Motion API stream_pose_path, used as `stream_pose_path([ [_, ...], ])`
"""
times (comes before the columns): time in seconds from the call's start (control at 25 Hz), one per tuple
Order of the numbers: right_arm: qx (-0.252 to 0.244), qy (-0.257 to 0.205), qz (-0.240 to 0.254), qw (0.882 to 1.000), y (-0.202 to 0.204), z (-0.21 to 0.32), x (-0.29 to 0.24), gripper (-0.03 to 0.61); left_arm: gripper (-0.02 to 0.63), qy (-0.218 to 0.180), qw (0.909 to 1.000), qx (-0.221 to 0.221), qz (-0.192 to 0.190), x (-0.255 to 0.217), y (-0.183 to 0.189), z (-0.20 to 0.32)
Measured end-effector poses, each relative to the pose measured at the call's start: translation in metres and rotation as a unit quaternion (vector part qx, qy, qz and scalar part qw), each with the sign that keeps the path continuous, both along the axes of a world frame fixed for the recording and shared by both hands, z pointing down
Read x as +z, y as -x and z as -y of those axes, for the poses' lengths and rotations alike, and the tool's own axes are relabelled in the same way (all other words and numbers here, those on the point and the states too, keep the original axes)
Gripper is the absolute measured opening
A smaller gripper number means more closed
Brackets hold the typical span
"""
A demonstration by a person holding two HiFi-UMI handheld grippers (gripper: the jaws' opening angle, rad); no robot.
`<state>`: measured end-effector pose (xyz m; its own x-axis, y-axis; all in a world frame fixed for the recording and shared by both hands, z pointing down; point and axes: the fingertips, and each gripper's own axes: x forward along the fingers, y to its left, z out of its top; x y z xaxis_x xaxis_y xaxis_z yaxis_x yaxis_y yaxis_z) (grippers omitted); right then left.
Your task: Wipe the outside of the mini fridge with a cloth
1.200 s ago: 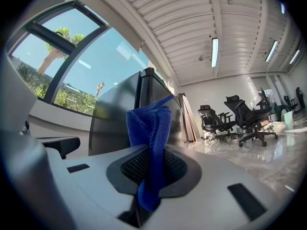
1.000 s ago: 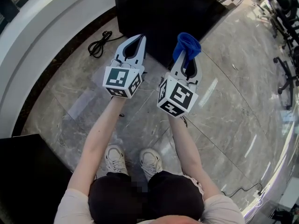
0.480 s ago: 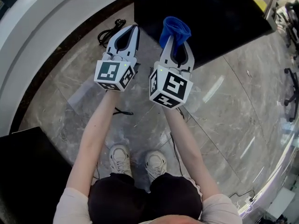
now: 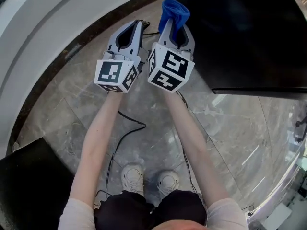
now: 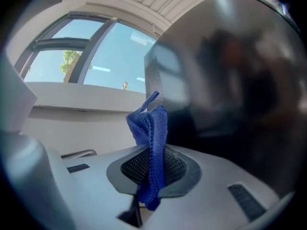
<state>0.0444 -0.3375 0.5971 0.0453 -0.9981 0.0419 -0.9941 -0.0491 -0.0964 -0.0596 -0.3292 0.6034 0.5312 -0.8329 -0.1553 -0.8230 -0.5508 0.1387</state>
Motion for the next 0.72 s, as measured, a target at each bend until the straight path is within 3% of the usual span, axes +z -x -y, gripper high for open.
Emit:
stream_pose_path([
  [0.32, 0.021, 0.02, -0.028, 0.999, 0.018, 0.048, 0.023, 0.061, 0.005, 0.03, 0.999, -0.031, -0.007, 0.029, 0.047, 0.01],
  [0.72, 0.064, 0.022, -0.017, 0.998, -0.009, 0.031, 0.025, 0.061, 0.005, 0.026, 0.9993, -0.027, -0.007, 0.023, 0.045, 0.007],
])
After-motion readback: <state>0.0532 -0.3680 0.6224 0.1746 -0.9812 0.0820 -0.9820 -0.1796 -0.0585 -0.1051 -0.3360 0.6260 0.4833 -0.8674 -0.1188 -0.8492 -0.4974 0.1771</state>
